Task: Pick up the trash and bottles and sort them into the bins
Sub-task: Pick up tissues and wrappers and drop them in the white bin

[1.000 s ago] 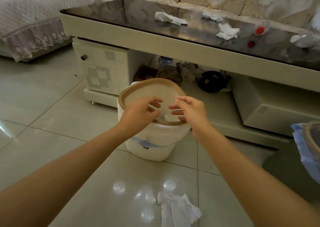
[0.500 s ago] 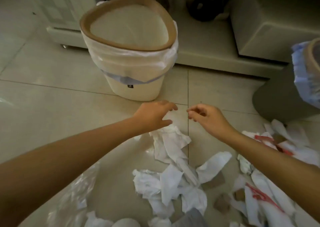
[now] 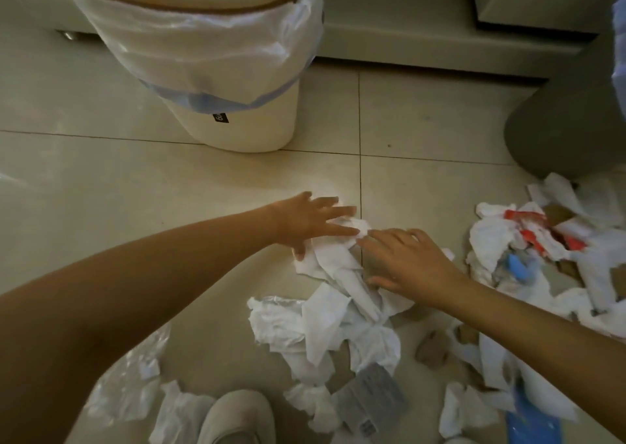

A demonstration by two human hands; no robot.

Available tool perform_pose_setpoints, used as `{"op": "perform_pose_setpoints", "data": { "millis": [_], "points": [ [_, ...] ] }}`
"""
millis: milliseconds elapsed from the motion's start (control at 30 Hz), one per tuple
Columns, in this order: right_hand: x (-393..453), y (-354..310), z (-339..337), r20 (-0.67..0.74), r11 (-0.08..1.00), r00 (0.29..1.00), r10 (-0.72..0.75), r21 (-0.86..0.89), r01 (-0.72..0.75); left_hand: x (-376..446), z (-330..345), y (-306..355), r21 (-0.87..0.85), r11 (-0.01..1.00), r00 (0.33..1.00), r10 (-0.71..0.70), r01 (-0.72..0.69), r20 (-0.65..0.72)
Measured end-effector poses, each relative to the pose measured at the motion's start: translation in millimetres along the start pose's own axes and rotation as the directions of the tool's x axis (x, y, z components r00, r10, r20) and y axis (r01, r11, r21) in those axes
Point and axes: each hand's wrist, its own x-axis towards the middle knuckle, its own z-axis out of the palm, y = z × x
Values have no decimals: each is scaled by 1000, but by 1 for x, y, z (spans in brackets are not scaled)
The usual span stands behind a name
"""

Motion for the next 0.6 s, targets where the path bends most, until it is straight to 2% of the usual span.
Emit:
{"op": "perform_pose_setpoints", "data": {
  "millis": [67, 167, 333, 400, 533, 600],
  "points": [
    [-13, 4, 7, -7, 1000, 1000, 26, 4, -26, 9, -1, 3, -30, 999, 1000, 24, -25, -3],
    [-33, 8, 14, 9, 986, 989, 145, 80, -145, 15, 0, 5, -89, 990, 951, 75, -106, -300],
    [-62, 6, 24, 88, 855, 921, 379, 348, -385, 16, 2, -1, -9, 996, 890, 76, -89, -449],
    [-69, -2, 31, 104, 835, 914, 393, 375, -402, 15, -2, -5, -95, 995, 885, -7, -42, -466],
    [-68, -27, 49, 153, 889, 942, 299, 314, -333, 10, -6, -3, -351, 935, 848, -219, 41, -483],
    [-61, -38, 55, 169, 910, 949, 266, 282, -305, 9, -7, 8, -511, 855, 861, -322, 87, -394]
  ]
}}
